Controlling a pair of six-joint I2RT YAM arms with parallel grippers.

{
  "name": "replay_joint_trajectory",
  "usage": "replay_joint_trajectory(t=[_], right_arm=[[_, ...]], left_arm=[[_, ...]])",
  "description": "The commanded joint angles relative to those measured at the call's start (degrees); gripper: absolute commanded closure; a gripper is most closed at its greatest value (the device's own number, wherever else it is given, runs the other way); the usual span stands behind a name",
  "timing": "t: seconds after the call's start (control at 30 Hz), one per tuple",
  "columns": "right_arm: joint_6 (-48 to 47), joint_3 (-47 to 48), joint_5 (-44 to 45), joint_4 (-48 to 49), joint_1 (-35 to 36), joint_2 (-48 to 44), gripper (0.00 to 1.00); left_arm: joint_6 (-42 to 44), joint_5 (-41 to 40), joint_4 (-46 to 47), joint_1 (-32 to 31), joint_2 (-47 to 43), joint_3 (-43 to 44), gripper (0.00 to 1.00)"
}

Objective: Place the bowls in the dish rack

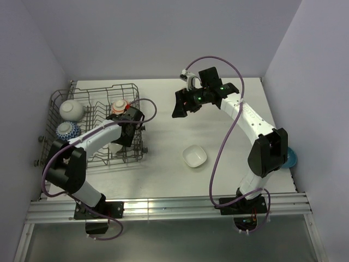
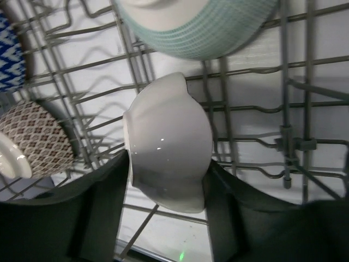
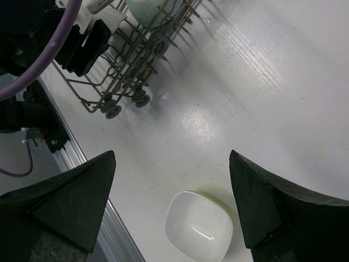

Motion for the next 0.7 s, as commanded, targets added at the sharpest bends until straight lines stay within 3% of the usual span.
replay_joint_trajectory(t=[0.0,0.07,0.23,0.67], right_arm=[[-1.25,0.82,0.58,-0.52,-0.74,-2.35,0.09],[-1.25,1.00,0.84,-0.61,-0.75,-2.26,0.08],[-1.43,1.96,0.58,-1.14,-0.83,-1.56,0.08],[-2.22,4.25,1.19,-2.46,-0.83,-0.68,0.07]], left_arm=[[-1.84,4.24,1.31,-0.38,1.37,2.35,0.36],[-1.58,5.47,0.87,-0.29,1.37,2.70,0.26],[-1.31,7.58,-0.01,-0.55,0.58,3.58,0.14],[-0.87,13.56,-1.50,-0.55,-3.81,5.78,0.05]])
